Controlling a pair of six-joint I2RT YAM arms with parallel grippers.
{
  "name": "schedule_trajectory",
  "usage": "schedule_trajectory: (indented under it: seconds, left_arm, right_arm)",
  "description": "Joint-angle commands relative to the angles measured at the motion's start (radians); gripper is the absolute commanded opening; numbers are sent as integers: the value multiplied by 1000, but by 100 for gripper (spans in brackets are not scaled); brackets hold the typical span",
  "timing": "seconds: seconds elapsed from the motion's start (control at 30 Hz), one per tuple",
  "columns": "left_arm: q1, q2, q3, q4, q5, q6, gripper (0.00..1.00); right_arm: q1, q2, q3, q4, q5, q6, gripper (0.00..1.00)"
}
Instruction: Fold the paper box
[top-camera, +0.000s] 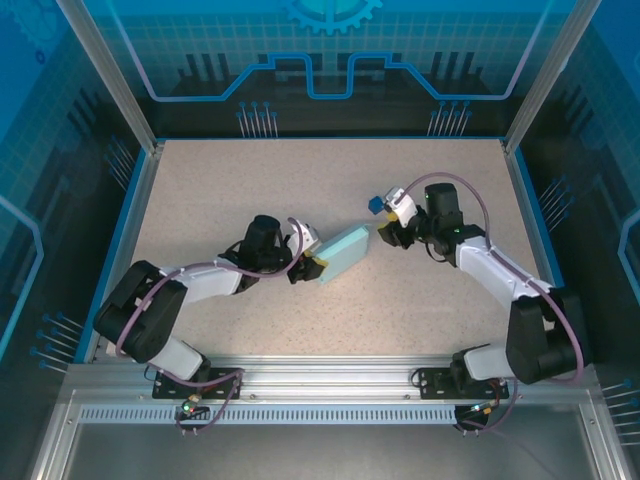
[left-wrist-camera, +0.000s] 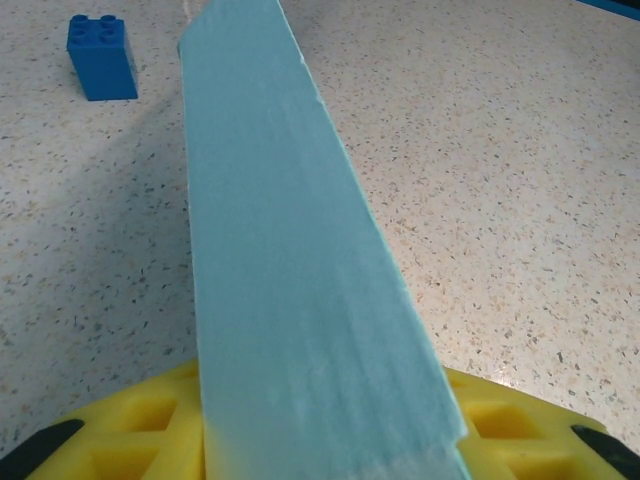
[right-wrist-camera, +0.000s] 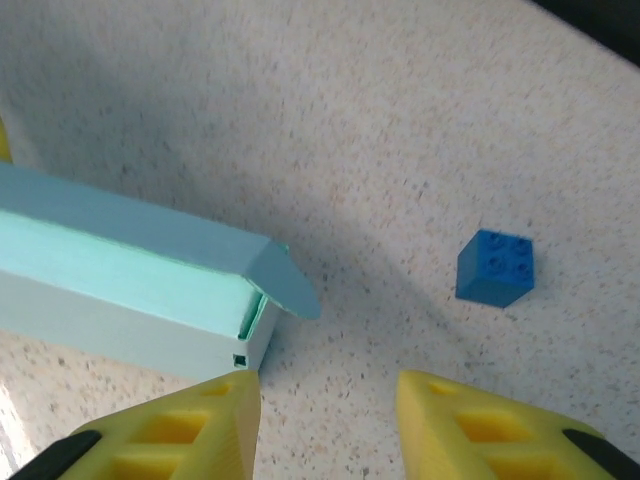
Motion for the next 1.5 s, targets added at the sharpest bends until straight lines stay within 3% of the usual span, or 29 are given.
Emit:
schedule_trajectory:
  seconds: [0.0,0.37,0.6,0.9,1.47]
  left_arm:
    - [4,30,35,-15,53,51,39]
    - [3,71,57,-34,34,82,52]
    - [4,79,73,-65,32,99,45]
    - [4,69,73,-70,35,98,44]
    - [3,72,78,-73,30,92,43]
  right_arm:
    - [6,64,62,-99,-49,-134,40]
    - [23,102,86,-103,1,-153,38]
    - [25,107,109,-109,-27,-192,36]
    - [31,194,237,-246,-78,-283,36]
    - [67,274,346,-322,-68,-314,15]
